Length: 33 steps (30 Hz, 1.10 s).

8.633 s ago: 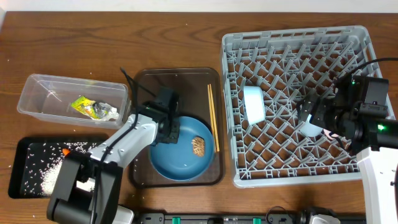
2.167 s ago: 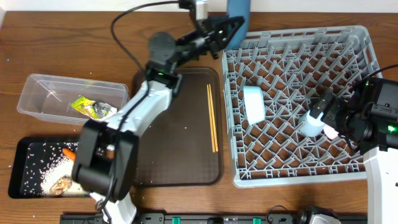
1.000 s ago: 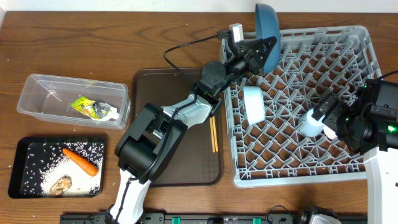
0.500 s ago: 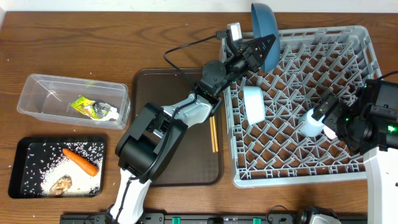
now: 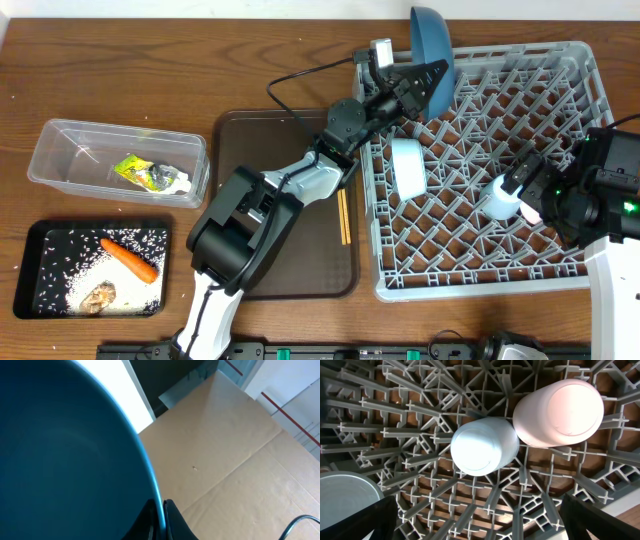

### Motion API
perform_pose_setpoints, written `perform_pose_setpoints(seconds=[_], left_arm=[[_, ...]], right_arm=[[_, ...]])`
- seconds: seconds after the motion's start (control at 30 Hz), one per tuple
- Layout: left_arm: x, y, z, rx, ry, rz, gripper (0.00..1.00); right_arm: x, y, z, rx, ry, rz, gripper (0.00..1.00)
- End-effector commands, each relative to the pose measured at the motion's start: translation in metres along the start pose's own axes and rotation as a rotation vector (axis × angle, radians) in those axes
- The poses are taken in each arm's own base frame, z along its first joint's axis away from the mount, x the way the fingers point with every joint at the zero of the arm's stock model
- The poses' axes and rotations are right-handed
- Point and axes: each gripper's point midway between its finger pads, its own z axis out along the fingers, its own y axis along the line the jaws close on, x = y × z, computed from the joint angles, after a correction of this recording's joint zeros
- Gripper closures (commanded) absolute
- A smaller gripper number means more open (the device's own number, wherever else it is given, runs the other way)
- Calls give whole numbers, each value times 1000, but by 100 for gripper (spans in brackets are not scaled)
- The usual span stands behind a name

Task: Sort waste into correct bins and load items into the dishwasher rack
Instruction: 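Lower the blue plate upright into the rack and open the left gripper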

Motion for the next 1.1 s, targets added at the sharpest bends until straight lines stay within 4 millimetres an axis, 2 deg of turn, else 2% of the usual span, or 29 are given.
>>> perform_pose_setpoints(seconds=[0.0, 0.27, 0.57, 0.67, 0.7, 1.07], left_arm=[[8, -7, 5, 36, 24, 3, 94], [8, -5, 5, 31, 24, 3, 94], [8, 32, -2, -97, 65, -37, 93], [7, 43, -5, -139, 75, -48, 83], [8, 47, -6, -150, 82, -40, 76], [8, 77, -21, -233, 164, -52, 64]], right_arm=[[-6, -3, -4, 14, -24, 17, 1], [-6, -3, -4, 16, -24, 13, 1], [-5, -6, -4, 30, -22, 7, 1], [-6, -7, -4, 33, -25, 6, 1], [-6, -7, -4, 33, -25, 6, 1], [-6, -6, -4, 33, -25, 6, 1]])
